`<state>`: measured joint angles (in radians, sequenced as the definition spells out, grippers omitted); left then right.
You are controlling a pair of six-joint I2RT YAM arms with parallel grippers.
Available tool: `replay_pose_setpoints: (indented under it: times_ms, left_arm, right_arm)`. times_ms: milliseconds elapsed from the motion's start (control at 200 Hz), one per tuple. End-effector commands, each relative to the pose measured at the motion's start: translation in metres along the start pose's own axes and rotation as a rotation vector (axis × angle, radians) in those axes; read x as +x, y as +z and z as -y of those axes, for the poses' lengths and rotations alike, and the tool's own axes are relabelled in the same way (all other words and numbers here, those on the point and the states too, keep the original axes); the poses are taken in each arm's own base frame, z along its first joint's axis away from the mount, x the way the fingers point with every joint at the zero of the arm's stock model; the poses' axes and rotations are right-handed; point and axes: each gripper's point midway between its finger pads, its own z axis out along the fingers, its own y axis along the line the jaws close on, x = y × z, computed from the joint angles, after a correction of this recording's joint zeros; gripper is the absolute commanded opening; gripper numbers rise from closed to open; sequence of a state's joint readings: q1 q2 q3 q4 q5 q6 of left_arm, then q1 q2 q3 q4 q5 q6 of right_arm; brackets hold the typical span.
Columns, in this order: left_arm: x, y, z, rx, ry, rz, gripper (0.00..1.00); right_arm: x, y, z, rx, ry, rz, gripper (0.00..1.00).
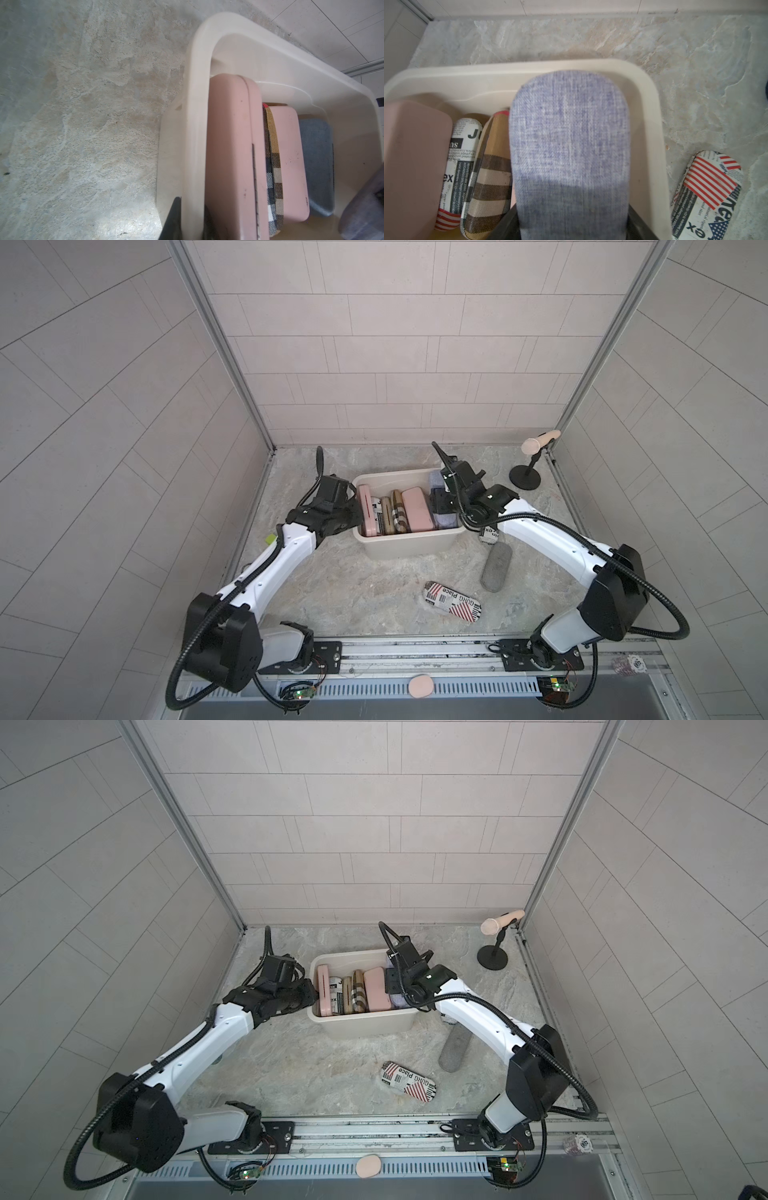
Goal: Put the glasses cases into the storage boxes
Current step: Move the storage box to the center of the board, then place the glasses case in the storage box.
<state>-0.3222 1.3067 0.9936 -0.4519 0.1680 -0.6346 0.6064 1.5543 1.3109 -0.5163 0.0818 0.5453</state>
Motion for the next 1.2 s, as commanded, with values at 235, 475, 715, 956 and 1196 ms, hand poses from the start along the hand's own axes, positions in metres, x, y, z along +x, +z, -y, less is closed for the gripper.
replay_pose_setpoints:
  times_ms: [235, 475, 715, 956, 1196]
  left_arm:
    - [-0.041, -0.047, 0.011, -0.001, 0.075, 0.179, 0.82]
    - [-0.067, -0.101, 0.007, -0.065, 0.15, 0.265, 0.99]
    - [-0.112, -0.126, 0.056, 0.09, 0.138, 0.387, 0.99]
    - [-0.149, -0.113, 0.063, 0.119, 0.057, 0.543, 0.99]
    - [-0.132, -0.097, 0.039, 0.118, -0.009, 0.562, 0.99]
  right_arm:
    - [0.009, 0.004, 0.016, 0.052, 0.004, -0.026, 0.64]
    - [-0.003, -0.014, 0.02, 0.063, -0.02, -0.024, 0.78]
    - [-0.027, -0.05, 0.023, 0.072, -0.015, 0.056, 0.81]
    - [-0.024, -0.095, 0.098, 0.254, 0.066, 0.164, 0.73]
    - [0.054, -0.082, 0.179, 0.352, 0.266, 0.078, 0.71]
